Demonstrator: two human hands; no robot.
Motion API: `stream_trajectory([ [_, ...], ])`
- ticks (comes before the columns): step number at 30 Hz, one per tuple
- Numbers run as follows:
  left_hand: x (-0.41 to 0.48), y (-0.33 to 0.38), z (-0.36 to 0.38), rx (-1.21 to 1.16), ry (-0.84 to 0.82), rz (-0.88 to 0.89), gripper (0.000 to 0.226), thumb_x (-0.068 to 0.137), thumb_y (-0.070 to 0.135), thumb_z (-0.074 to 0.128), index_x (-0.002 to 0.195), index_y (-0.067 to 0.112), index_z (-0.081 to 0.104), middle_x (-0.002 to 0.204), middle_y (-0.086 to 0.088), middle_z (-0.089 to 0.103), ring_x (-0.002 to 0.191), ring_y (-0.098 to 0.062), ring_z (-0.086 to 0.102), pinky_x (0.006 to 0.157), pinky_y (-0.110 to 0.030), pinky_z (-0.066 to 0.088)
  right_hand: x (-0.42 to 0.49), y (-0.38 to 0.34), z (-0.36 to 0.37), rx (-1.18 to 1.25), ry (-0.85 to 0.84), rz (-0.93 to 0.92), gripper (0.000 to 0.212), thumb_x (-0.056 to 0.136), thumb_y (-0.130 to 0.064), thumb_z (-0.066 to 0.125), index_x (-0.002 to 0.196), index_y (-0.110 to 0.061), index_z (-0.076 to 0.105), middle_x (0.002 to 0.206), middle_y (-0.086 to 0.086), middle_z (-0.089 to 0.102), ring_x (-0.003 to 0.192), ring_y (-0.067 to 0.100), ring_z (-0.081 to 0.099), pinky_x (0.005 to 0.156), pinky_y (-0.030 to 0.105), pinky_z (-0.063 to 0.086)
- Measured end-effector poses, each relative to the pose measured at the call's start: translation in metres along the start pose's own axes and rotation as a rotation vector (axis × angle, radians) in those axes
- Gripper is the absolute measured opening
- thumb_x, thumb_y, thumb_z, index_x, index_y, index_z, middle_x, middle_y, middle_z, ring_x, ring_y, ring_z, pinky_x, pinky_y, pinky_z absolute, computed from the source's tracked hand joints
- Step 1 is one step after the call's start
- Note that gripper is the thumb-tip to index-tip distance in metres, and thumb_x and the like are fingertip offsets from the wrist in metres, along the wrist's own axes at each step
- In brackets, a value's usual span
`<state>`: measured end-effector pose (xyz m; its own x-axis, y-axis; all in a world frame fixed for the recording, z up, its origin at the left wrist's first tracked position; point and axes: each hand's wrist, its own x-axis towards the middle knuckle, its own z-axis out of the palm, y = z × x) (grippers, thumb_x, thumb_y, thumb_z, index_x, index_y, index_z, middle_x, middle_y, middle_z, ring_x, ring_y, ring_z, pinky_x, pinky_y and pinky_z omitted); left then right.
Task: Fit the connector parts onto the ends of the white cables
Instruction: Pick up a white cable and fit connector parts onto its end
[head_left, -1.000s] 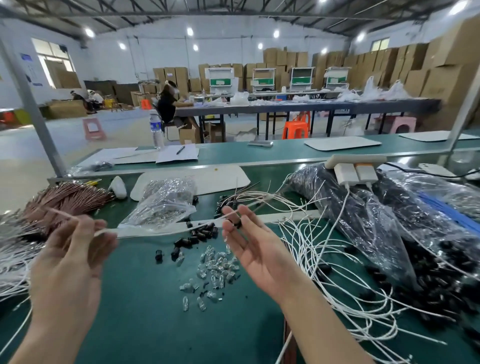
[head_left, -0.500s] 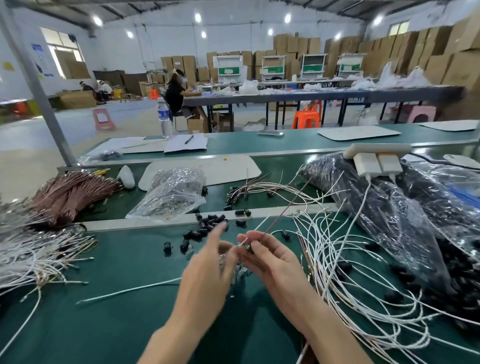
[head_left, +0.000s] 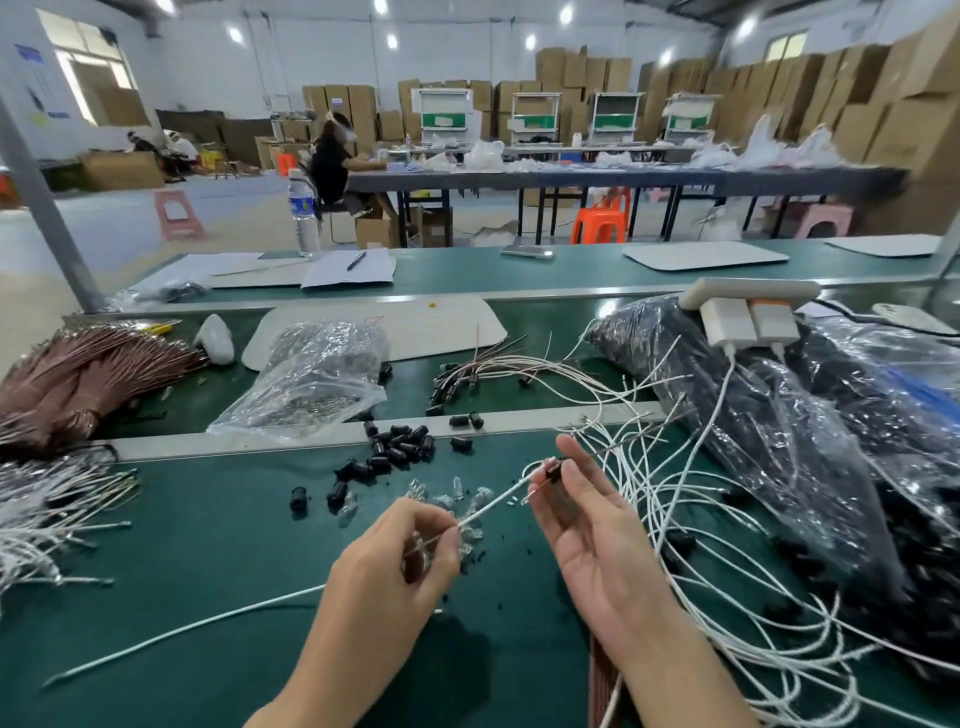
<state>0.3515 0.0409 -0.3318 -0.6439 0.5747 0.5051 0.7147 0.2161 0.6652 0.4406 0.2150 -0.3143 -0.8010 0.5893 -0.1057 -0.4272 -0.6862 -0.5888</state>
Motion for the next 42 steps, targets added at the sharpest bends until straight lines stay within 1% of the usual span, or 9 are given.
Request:
stream_trajectory([
  [4,0.002,-0.003,0.001,0.006,-0.006,0.007,0.013,0.088,0.034,0.064,0.086,0.043,0.055,0.075,0.020,0.062,0.058,-0.006,0.054,0.056,-0.008,0.040,0.002,-0.004,0.000,0.007,0.032,0.002,0.031,0.085,-0.010,0.061,0.114,-0.008,0.071,0.087,0.010,0.072,0.075,0.017,0.072,0.070,0.028,0.062],
  [9,0.001,-0.008,0.004,0.037,-0.038,-0.015,0.018,0.089,0.027,0.068,0.087,0.041,0.056,0.080,0.019,0.064,0.063,-0.009,0.058,0.058,-0.014,0.044,0.002,-0.004,-0.002,-0.018,0.012,0.010,0.029,0.085,-0.011,0.063,0.111,-0.014,0.076,0.093,0.007,0.073,0.079,0.015,0.071,0.072,0.028,0.061],
  [16,0.002,-0.010,0.003,0.043,-0.044,-0.030,0.015,0.089,0.032,0.064,0.089,0.045,0.055,0.083,0.021,0.063,0.065,-0.008,0.057,0.058,-0.015,0.044,0.000,-0.003,-0.001,-0.060,-0.031,0.021,0.031,0.088,-0.013,0.062,0.116,-0.016,0.075,0.100,0.006,0.073,0.085,0.016,0.071,0.077,0.030,0.061],
  [22,0.001,-0.011,0.004,-0.002,-0.034,-0.042,0.005,0.090,0.038,0.060,0.089,0.041,0.056,0.079,0.018,0.064,0.061,-0.010,0.056,0.054,-0.013,0.041,-0.001,-0.001,0.001,-0.103,-0.054,0.030,0.031,0.089,-0.010,0.060,0.115,-0.017,0.076,0.103,0.007,0.074,0.088,0.018,0.073,0.078,0.031,0.061],
  [28,0.003,-0.008,0.002,-0.149,-0.005,-0.066,0.006,0.094,0.035,0.061,0.089,0.038,0.060,0.074,0.012,0.064,0.058,-0.008,0.054,0.055,-0.013,0.042,-0.001,0.005,0.003,-0.081,-0.058,0.042,0.035,0.086,-0.008,0.062,0.119,-0.011,0.073,0.106,0.013,0.074,0.089,0.022,0.074,0.074,0.031,0.061],
  [31,0.003,-0.008,0.002,-0.158,0.009,-0.066,0.009,0.093,0.032,0.063,0.089,0.038,0.060,0.071,0.013,0.062,0.056,-0.005,0.050,0.055,-0.011,0.040,0.001,0.007,0.003,-0.055,-0.039,0.050,0.036,0.085,-0.007,0.062,0.121,-0.007,0.068,0.106,0.014,0.074,0.088,0.024,0.074,0.074,0.031,0.062],
  [35,0.002,-0.010,0.002,-0.115,0.024,-0.082,0.014,0.092,0.028,0.066,0.088,0.039,0.058,0.075,0.016,0.061,0.059,-0.006,0.052,0.056,-0.010,0.039,0.002,0.008,0.001,-0.049,-0.017,0.055,0.033,0.083,-0.006,0.064,0.115,-0.003,0.068,0.108,0.016,0.074,0.088,0.025,0.075,0.073,0.031,0.062],
  [39,0.001,-0.011,0.002,-0.071,0.029,-0.081,0.015,0.091,0.031,0.065,0.088,0.042,0.055,0.079,0.019,0.061,0.062,-0.007,0.054,0.056,-0.011,0.040,0.004,0.009,0.000,-0.078,0.000,0.055,0.028,0.082,-0.006,0.064,0.108,-0.002,0.073,0.111,0.018,0.074,0.089,0.025,0.075,0.071,0.030,0.062],
  [42,0.001,-0.012,0.002,-0.031,0.047,-0.079,0.009,0.091,0.039,0.061,0.087,0.041,0.053,0.082,0.021,0.061,0.065,-0.007,0.056,0.057,-0.017,0.044,0.004,0.010,0.000,-0.099,-0.007,0.059,0.024,0.081,-0.005,0.064,0.100,-0.004,0.078,0.112,0.018,0.074,0.092,0.026,0.075,0.073,0.030,0.061],
])
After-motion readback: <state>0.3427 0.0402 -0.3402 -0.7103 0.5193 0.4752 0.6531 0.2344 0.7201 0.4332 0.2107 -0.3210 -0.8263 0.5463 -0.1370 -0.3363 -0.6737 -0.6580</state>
